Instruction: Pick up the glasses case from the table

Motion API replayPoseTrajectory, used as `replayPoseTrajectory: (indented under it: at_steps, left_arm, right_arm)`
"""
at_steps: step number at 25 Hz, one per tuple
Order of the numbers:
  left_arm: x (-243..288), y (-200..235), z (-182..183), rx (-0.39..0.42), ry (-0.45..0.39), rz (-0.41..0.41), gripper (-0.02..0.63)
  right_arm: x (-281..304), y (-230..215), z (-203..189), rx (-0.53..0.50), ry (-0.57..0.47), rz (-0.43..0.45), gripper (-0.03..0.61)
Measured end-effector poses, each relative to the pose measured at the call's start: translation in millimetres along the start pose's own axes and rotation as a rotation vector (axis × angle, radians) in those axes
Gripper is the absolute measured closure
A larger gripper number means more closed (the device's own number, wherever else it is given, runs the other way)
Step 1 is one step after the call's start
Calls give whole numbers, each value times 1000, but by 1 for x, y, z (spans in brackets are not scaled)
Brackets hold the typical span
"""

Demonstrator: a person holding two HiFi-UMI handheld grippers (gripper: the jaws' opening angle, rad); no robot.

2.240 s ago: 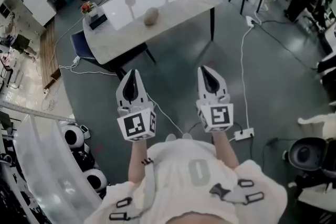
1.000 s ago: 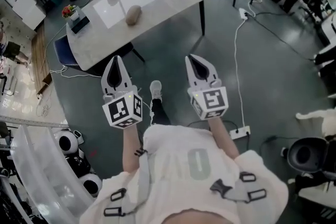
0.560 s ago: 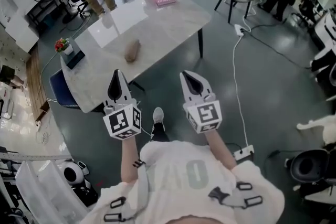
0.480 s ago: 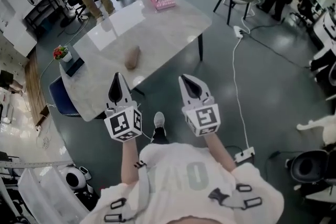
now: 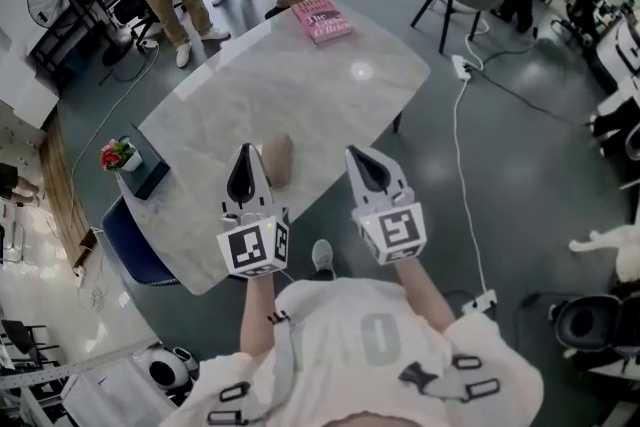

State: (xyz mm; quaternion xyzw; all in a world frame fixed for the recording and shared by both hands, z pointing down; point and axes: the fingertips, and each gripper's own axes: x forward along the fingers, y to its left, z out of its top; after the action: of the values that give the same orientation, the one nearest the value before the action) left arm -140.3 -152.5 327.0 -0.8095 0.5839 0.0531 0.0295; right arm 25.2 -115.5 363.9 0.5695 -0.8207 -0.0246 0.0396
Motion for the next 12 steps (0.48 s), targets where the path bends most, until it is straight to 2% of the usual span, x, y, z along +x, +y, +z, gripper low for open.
replayPoseTrajectory:
  at_steps: [6, 12]
  left_arm:
    - [35, 22, 0, 34, 0, -4, 611]
    - [51, 26, -17, 6, 36, 4, 611]
  right_arm:
    - [52, -4, 9, -3, -12, -2, 577]
    - [72, -19, 7, 11, -27, -22, 577]
